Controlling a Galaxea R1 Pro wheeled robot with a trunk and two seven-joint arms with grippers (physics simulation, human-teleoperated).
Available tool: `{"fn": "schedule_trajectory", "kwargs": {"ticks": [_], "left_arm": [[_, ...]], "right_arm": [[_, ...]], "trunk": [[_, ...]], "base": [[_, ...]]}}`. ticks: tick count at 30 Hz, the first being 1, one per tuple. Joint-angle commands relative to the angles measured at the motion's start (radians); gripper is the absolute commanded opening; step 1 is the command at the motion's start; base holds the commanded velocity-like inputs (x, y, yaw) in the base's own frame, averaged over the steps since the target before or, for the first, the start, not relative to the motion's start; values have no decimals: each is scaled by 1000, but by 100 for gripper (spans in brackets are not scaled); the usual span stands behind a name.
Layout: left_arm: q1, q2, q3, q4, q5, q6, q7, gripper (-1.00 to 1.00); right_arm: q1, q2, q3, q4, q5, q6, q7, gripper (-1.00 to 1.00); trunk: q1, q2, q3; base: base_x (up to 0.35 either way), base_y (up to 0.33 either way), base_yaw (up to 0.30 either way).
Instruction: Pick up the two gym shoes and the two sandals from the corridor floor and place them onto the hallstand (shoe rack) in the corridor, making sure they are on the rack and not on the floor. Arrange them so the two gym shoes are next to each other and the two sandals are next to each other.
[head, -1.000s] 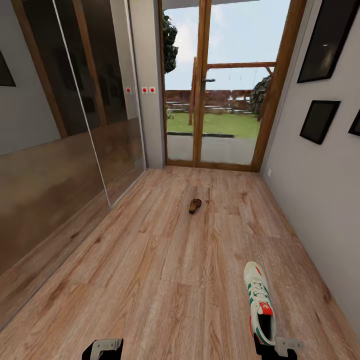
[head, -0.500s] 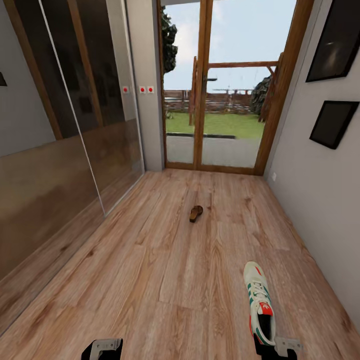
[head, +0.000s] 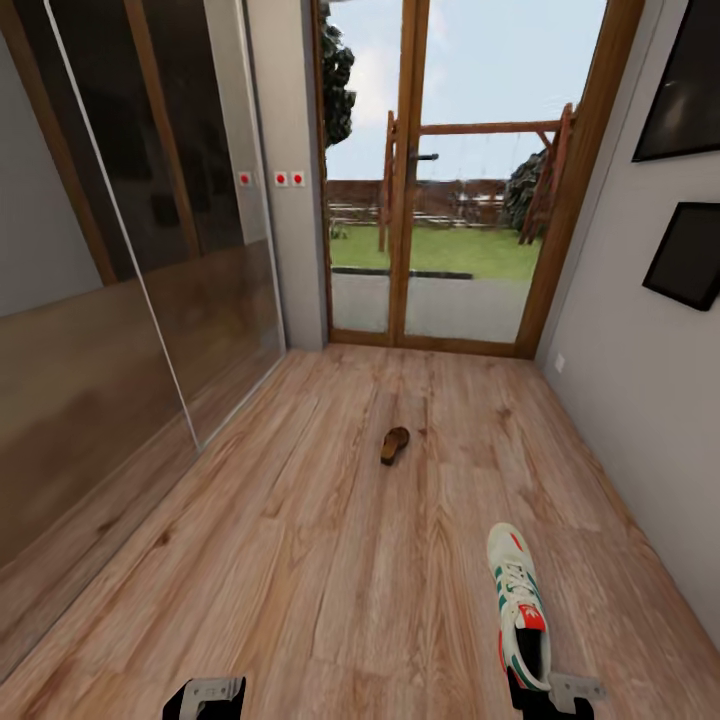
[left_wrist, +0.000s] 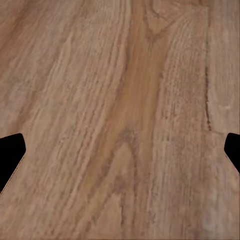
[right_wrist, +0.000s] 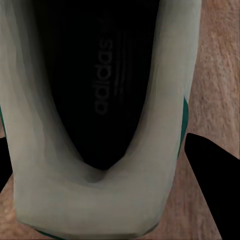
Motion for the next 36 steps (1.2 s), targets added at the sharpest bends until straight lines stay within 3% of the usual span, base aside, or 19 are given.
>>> {"fn": "schedule_trajectory", "kwargs": {"ticks": [1,10,26,36], "left_arm": [[-1,0,8,1,-5,-3,-5,100],[-1,0,8,2,-5,-3,-5,100],[-1,2,8,1,-5,-4,-5,100],[-1,3,8,1,-5,-4,-5,100]], "right_arm": [[-1,0,-9,1,8,-3,5,-100],[-1,0,-8,0,8,-3,4,-100],[-1,0,-8,0,9,-3,3,-100],[-1,0,-8,0,9,-3,3,-100]], "trunk": [[0,0,-1],[0,0,-1],[0,0,-1],[0,0,-1]], "base": [[340,0,0],[340,0,-5],[340,0,-233],[340,0,-43]]}}
